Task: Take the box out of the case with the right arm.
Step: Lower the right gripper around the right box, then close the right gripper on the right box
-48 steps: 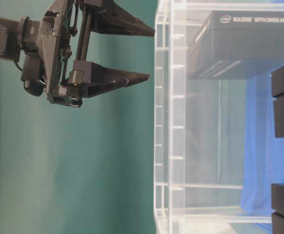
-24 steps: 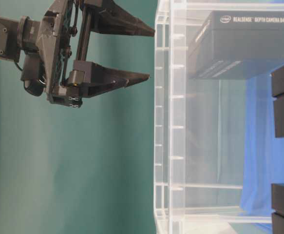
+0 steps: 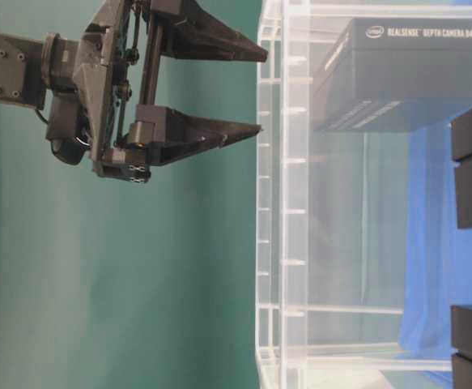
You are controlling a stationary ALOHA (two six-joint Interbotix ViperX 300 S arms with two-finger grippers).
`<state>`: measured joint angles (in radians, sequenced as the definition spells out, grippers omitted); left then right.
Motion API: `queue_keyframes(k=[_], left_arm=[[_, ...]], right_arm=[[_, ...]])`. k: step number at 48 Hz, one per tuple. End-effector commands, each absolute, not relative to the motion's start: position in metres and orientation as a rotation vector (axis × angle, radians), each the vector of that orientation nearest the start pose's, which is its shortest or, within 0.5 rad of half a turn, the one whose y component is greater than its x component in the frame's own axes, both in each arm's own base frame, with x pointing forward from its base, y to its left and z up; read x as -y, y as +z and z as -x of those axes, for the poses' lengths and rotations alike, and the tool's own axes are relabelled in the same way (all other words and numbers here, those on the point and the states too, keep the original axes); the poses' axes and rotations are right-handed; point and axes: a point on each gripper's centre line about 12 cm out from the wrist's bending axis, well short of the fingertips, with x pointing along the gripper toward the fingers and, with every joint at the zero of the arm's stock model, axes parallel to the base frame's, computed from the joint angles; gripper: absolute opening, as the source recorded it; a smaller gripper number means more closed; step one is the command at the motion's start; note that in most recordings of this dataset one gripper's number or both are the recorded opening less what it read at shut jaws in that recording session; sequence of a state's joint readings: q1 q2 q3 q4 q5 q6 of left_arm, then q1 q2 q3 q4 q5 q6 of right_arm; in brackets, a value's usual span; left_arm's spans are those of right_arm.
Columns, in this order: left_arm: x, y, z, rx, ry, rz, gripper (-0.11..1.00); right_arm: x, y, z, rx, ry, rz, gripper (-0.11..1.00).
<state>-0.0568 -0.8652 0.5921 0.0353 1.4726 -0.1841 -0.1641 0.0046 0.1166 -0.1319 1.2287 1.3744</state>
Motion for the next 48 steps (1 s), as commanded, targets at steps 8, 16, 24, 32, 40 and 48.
queue_keyframes(k=[8,16,24,32,40,48], left_arm=[[0.003,0.34,-0.144,-1.186,0.092,0.105,0.02],[0.003,0.339,-0.146,-1.177,0.091,0.105,0.02],[0.004,0.337,-0.146,-1.175,0.091,0.105,0.02],[0.004,0.336,-0.147,-1.172,0.09,0.105,0.02],[0.003,0.336,-0.147,-1.171,0.091,0.104,0.02],[0.004,0.336,-0.147,-1.171,0.09,0.105,0.02]], right_arm=[[0.079,0.277,-0.378,-0.958,-1.108,-1.118,0.88],[0.08,0.268,-0.375,-0.977,-1.128,-1.112,0.88],[0.081,0.261,-0.376,-0.967,-1.126,-1.119,0.88],[0.082,0.247,-0.377,-0.948,-1.128,-1.143,0.88],[0.083,0.23,-0.378,-0.956,-1.14,-1.151,0.88],[0.083,0.215,-0.38,-0.983,-1.155,-1.149,0.88]])
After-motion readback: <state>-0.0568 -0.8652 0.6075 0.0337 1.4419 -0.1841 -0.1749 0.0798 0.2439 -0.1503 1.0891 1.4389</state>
